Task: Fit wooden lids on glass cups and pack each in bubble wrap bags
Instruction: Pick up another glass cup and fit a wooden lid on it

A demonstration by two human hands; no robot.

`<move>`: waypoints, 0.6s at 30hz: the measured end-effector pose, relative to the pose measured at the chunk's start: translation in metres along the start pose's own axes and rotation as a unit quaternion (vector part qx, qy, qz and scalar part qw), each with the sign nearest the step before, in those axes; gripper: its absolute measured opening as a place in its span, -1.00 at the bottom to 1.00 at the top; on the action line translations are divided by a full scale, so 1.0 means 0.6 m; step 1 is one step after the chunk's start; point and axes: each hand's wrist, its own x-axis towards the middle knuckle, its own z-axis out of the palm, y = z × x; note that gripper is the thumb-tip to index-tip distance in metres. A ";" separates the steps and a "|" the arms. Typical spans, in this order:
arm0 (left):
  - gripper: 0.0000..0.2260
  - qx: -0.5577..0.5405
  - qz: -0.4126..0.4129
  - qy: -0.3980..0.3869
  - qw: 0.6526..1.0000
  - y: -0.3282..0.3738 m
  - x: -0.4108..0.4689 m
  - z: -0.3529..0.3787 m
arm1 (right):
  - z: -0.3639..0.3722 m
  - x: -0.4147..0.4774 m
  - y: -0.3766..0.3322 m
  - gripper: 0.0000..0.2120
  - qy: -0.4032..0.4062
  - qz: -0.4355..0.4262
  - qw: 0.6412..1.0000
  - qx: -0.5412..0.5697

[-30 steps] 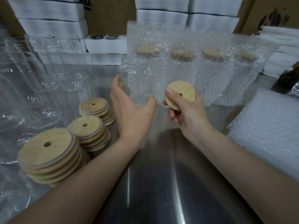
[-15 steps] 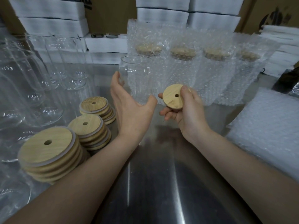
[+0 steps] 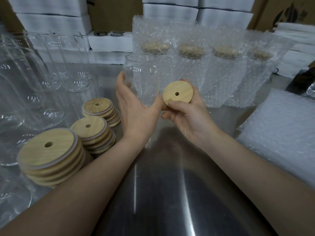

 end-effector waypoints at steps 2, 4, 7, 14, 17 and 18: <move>-0.16 0.003 0.002 -0.003 1.000 -0.002 0.000 0.000 | -0.002 -0.001 -0.002 -0.35 0.012 -0.013 1.000 -0.020; -0.17 0.007 0.006 -0.004 1.000 -0.003 0.000 0.000 | -0.004 -0.001 -0.004 -0.38 0.028 -0.023 0.999 -0.034; -0.18 0.013 0.009 -0.001 1.000 -0.004 0.001 0.001 | -0.005 -0.002 -0.002 -0.47 0.051 -0.030 0.997 -0.052; -0.18 0.015 0.011 -0.002 1.000 -0.006 0.002 0.002 | -0.001 -0.006 -0.001 -0.62 0.110 -0.045 0.987 -0.105; -0.18 0.019 0.010 0.000 1.000 -0.006 0.002 0.002 | 0.003 -0.009 -0.004 -0.68 0.120 -0.040 0.986 -0.107; -0.18 0.020 0.010 0.001 1.000 -0.006 0.002 0.002 | 0.004 -0.010 -0.004 -0.73 0.121 -0.040 0.986 -0.109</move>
